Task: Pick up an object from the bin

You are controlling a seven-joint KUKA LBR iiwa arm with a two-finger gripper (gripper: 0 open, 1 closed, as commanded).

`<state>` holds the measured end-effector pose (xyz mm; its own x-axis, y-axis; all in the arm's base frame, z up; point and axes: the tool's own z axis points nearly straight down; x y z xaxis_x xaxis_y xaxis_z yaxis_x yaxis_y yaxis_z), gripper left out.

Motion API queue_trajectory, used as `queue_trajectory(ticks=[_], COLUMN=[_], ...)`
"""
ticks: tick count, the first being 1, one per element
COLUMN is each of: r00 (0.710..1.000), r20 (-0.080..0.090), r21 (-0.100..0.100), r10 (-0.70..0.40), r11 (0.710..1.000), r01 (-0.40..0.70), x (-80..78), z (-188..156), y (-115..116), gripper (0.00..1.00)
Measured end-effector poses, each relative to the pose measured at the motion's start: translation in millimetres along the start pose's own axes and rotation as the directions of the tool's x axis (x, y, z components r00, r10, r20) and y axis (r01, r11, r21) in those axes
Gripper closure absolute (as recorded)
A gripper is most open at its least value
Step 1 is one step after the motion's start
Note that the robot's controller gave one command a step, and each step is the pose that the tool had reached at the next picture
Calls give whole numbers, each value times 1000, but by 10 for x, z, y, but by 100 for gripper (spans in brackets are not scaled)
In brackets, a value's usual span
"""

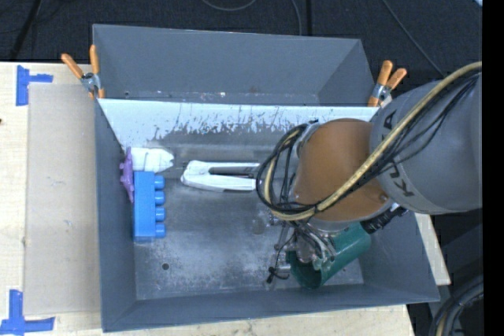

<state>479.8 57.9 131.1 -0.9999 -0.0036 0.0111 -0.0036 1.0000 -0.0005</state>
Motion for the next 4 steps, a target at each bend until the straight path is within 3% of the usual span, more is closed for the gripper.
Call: queue_trajectory(ticks=[1,2,3,4], r00=[1000,991,928,903], r20=[8,11,1,14], r21=[-1,-2,-2,4], r10=[3,-134,-374,-429], r11=[1000,991,928,903], r01=[-3,134,374,429], x=[-16,-330,-187,-367], z=[-42,202,45,188], y=[-3,-329,-840,-1222], gripper=[0,0,0,0])
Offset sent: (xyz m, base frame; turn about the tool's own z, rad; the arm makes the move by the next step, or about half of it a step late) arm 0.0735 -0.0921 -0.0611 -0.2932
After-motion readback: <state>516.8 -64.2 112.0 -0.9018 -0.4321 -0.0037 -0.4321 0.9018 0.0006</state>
